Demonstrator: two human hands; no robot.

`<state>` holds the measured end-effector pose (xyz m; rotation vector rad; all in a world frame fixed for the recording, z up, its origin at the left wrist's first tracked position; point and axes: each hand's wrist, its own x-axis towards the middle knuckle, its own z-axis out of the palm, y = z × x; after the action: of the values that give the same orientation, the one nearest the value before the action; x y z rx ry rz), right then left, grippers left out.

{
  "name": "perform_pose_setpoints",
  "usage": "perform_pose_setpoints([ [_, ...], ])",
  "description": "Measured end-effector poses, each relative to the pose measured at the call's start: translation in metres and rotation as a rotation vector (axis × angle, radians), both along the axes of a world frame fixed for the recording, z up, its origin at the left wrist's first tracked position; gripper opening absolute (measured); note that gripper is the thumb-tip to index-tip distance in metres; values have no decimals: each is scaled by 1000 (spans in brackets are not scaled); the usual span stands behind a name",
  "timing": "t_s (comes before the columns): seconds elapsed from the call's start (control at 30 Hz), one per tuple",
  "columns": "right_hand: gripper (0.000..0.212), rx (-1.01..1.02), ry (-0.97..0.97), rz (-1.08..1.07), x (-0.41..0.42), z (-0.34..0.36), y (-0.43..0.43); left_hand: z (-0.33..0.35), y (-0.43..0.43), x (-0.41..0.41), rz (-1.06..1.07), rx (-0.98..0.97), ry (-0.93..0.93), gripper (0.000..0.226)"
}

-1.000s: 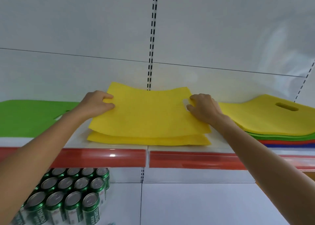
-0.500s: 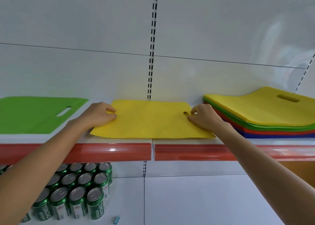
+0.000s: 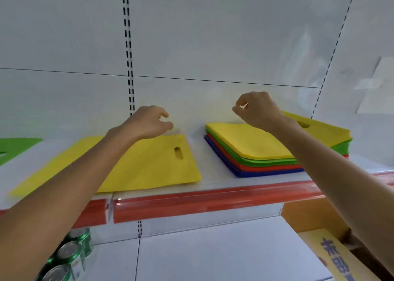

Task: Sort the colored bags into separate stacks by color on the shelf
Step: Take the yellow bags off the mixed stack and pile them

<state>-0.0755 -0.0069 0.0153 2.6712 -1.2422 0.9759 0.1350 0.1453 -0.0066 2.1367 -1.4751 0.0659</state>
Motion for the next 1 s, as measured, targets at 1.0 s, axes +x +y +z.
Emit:
perform_pose_setpoints([
  [1.0, 45, 119, 262, -228, -179, -10, -176, -34, -172, -155, 126, 431, -97, 70],
])
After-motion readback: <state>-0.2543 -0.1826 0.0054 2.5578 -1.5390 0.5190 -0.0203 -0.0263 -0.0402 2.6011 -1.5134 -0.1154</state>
